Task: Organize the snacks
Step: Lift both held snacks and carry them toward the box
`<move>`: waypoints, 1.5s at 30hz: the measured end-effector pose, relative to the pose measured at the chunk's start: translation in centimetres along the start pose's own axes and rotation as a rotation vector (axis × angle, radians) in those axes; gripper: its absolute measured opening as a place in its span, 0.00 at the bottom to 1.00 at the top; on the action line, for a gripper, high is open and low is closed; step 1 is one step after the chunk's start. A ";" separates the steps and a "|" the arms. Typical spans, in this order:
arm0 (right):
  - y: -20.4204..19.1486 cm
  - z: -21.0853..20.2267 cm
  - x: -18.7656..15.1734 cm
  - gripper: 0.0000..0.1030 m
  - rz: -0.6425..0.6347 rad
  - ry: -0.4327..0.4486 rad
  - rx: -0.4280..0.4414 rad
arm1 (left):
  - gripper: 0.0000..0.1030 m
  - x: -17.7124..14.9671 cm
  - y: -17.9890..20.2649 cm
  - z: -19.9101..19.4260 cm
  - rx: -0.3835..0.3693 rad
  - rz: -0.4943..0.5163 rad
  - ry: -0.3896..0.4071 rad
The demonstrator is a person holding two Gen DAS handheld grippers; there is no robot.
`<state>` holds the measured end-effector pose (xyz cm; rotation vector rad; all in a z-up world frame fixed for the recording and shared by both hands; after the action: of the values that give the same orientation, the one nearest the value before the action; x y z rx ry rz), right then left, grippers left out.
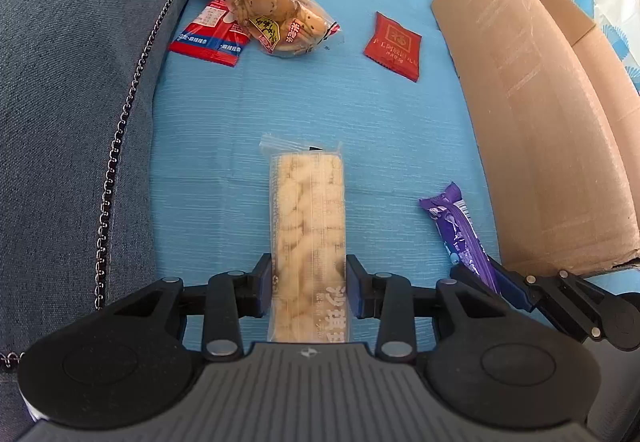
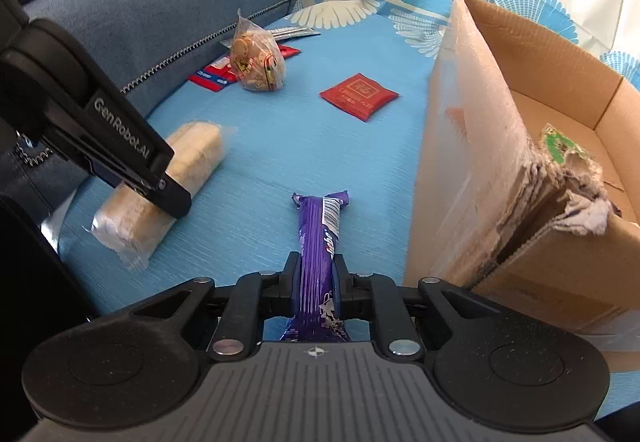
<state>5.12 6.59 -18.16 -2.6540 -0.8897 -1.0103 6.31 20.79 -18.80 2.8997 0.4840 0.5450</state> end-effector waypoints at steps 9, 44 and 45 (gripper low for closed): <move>0.3 0.0 -0.3 0.14 0.001 -0.005 -0.020 | 0.39 -0.1 0.4 -0.2 0.003 0.006 0.013; 0.9 -7.3 3.8 0.15 0.011 0.285 0.044 | 0.39 -0.3 0.5 -5.3 -0.090 -0.009 0.223; 1.3 -8.2 4.3 0.15 0.018 0.315 0.047 | 0.39 -0.3 0.4 -5.5 -0.092 -0.012 0.232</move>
<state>3.95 4.73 -9.09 -2.3683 -0.8066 -1.3359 4.07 20.79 -13.72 2.7580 0.4914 0.8830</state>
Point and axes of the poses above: each gripper's, at about its wrist camera, not at the fingertips, and z roughly the way its jaws point, y to its right, x to its top, the point moved 9 cm from there along z, roughly the way its jaws point, and after that the axes turned 4 degrees about -x, right-handed, at the moved point
